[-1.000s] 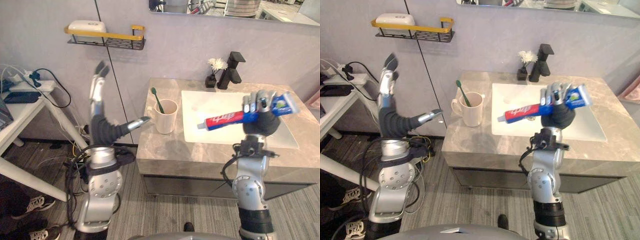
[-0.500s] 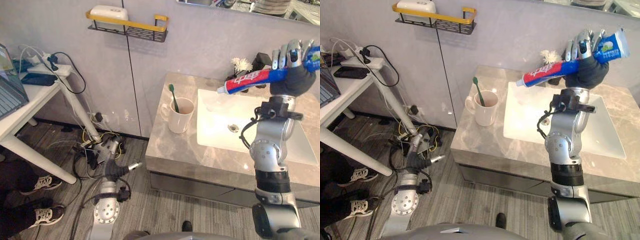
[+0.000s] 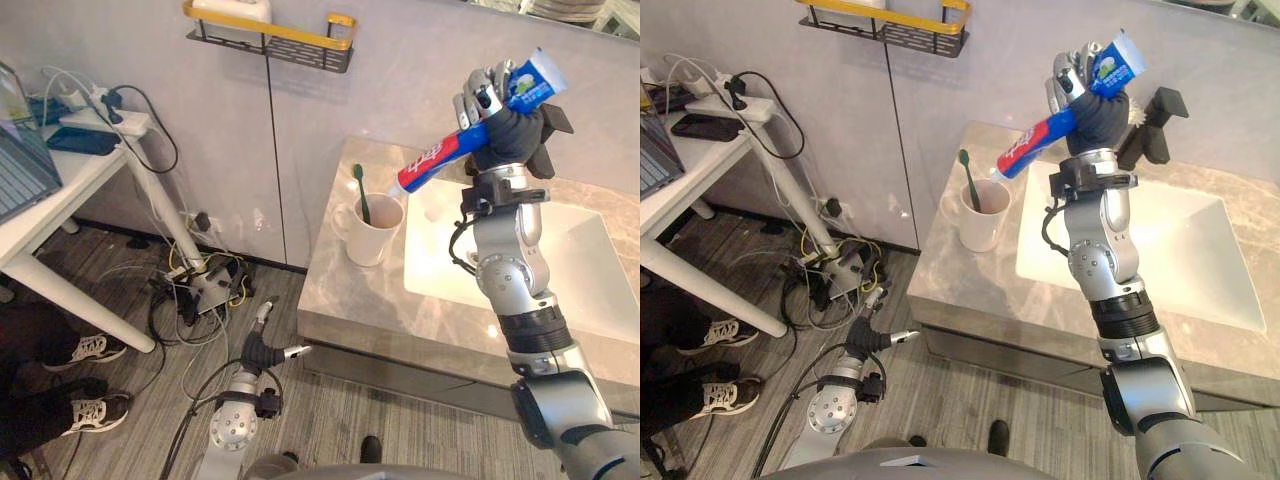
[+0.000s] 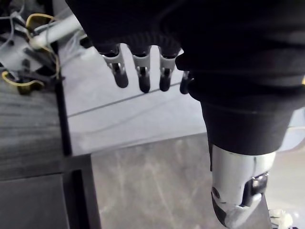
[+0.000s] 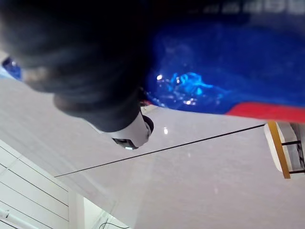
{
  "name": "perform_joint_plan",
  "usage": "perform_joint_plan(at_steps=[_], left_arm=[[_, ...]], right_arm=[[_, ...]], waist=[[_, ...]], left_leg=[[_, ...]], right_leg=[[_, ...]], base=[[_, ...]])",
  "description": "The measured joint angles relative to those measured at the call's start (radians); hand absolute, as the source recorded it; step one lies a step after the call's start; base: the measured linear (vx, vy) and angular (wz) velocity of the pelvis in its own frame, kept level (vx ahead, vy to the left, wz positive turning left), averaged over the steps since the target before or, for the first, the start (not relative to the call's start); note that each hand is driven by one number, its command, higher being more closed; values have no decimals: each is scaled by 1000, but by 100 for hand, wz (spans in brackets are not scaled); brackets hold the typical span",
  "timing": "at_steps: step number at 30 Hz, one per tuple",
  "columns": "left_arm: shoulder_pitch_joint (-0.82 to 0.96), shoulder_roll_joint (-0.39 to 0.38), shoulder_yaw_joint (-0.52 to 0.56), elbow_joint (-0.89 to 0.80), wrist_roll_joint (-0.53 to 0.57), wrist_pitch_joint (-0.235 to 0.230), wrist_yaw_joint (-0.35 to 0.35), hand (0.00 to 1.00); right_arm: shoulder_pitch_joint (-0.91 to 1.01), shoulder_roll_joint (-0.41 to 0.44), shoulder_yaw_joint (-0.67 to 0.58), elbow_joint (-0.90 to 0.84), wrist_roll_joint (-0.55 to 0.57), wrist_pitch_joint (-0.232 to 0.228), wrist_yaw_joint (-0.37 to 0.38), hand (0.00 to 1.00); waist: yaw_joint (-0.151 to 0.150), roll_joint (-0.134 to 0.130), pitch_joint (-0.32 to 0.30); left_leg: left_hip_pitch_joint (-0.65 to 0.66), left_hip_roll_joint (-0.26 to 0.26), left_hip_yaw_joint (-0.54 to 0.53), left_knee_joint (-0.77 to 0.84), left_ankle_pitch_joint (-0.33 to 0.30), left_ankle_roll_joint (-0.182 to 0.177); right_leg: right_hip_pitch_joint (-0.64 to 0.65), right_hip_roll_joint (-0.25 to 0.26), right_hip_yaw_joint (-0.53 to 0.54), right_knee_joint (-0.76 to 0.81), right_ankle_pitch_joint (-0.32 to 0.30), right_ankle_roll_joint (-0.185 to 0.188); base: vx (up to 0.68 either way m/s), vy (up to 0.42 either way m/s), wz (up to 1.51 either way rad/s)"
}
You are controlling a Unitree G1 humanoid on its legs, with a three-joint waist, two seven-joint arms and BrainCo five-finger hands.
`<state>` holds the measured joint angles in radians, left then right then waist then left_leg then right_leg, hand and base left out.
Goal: Organize washtable
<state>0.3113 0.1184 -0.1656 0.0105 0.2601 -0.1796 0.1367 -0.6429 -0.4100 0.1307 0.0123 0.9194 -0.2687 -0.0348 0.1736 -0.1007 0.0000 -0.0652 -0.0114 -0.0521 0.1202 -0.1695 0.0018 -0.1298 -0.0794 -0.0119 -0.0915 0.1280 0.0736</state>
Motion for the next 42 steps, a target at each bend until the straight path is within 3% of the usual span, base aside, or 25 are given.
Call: perform_joint_plan(at_steps=[30, 42], left_arm=[[-2, 11, -40, 38, -18, 21, 0, 0], [-11, 16, -55, 37, -18, 21, 0, 0]], right_arm=[[-61, -6, 57, 67, -11, 41, 15, 100], [-47, -8, 71, 70, -77, 63, 26, 100]], waist=[[-1, -25, 47], [-1, -32, 66]], left_leg=[[-69, 4, 8, 54, -1, -1], [-98, 11, 7, 76, -6, -8]], right_leg=[[-46, 3, 5, 0, 22, -11], [-62, 8, 1, 0, 24, -16]], base=[[-11, -3, 0], [-12, -5, 1]])
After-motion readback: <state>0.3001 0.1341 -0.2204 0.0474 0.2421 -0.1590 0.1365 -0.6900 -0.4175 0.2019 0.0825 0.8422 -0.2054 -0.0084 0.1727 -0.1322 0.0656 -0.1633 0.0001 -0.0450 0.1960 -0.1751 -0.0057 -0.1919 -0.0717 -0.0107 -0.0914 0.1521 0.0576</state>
